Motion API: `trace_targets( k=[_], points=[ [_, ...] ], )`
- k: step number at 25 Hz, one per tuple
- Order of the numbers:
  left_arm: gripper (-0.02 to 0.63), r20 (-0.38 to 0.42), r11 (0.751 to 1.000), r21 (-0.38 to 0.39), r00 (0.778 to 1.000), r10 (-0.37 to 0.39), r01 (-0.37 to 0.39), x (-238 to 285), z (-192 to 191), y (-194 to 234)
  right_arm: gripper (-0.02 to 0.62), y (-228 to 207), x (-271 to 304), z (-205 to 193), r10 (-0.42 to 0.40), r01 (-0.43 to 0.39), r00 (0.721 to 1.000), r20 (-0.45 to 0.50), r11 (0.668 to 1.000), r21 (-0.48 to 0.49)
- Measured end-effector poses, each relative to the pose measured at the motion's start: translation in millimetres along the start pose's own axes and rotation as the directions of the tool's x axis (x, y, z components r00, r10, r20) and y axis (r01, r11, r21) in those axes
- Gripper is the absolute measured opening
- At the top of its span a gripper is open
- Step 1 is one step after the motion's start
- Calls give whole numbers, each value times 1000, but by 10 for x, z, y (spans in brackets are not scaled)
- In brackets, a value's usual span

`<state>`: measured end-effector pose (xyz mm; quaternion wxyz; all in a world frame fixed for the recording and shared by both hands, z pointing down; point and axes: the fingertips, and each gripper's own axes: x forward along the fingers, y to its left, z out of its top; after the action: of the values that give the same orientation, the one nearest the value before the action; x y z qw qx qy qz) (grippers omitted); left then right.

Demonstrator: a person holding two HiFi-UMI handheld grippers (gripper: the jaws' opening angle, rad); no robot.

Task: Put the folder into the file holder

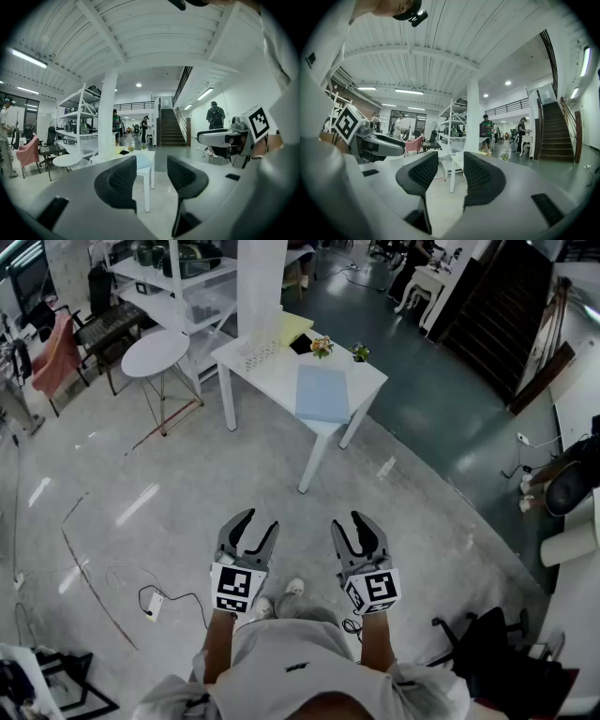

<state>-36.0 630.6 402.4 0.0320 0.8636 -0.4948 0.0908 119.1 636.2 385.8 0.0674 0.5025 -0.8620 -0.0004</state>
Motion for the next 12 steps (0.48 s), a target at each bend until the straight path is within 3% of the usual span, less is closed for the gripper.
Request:
trace_targets(
  k=[4, 12],
  points=[
    [215, 7, 1000, 8, 1000, -2, 2, -145, -5, -22, 173, 104, -113, 7, -37, 37, 999, 2, 998, 50],
    [207, 9, 1000, 2, 1000, 21, -21, -22, 6, 100, 173, 99, 107, -31, -4, 4, 1000, -5, 997, 74]
  ],
)
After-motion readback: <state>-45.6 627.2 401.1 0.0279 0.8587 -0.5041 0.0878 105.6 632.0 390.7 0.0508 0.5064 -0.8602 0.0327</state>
